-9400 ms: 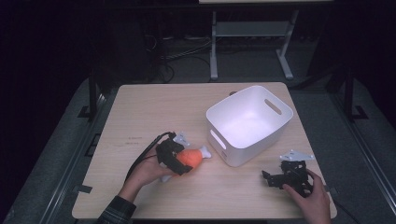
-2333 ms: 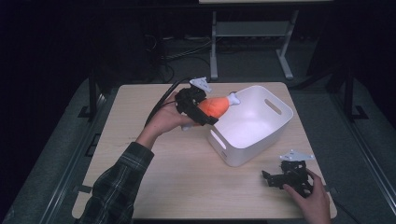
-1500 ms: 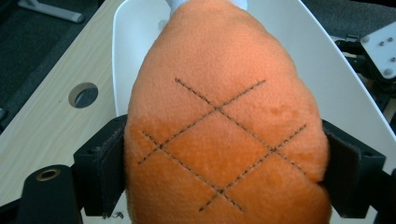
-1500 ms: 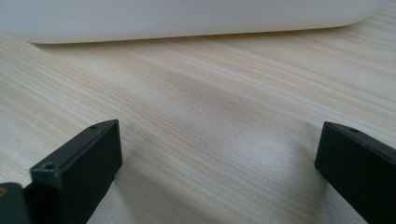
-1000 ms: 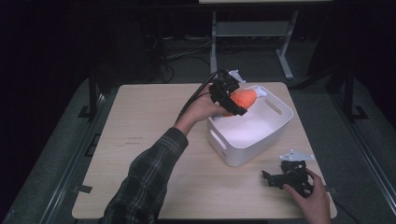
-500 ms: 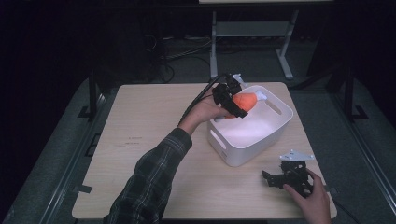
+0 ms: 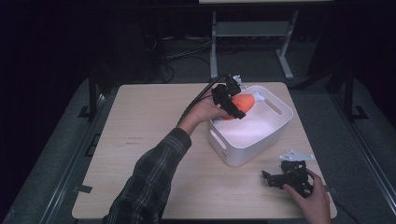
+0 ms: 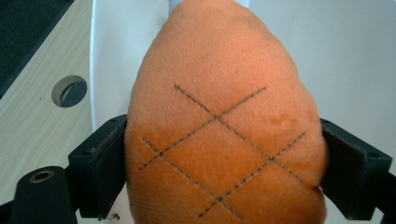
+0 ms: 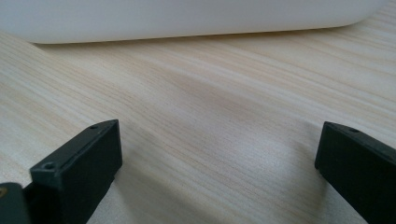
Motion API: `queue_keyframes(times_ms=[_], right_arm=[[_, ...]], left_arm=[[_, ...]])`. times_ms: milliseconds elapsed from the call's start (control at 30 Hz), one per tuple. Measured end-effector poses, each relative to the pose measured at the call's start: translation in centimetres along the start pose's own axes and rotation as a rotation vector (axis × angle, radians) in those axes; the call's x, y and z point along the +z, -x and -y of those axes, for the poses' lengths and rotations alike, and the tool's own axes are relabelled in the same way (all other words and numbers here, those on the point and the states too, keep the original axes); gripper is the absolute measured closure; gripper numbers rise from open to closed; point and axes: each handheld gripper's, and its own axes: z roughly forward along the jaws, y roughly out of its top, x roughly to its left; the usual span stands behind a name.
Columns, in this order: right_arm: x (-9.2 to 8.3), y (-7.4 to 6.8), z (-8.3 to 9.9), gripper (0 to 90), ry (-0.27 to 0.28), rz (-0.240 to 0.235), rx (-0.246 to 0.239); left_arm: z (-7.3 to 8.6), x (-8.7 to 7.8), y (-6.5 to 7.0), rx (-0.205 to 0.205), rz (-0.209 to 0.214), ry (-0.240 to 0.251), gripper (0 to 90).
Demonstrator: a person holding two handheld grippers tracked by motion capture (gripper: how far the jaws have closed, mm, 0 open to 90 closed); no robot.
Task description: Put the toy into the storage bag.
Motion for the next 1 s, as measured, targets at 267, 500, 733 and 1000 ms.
queue_keyframes(times_ms=[267, 500, 733, 1000], right_arm=[[0.0, 0.0, 0.0, 0.2, 0.000, 0.001, 0.000], [0.0, 0.0, 0.0, 0.2, 0.000, 0.001, 0.000], [0.0, 0.0, 0.0, 0.1, 0.000, 0.001, 0.001], [0.0, 0.0, 0.0, 0.1, 0.000, 0.000, 0.002]], left_arm=[[0.3, 0.4, -0.1, -0.004, -0.008, -0.031, 12.5], [0.4, 0.4, -0.2, -0.006, -0.009, -0.030, 12.5], [0.5, -0.2, -0.2, 0.004, -0.020, -0.019, 12.5], [1.2, -1.9, 0.3, 0.011, -0.017, 0.009, 12.7]])
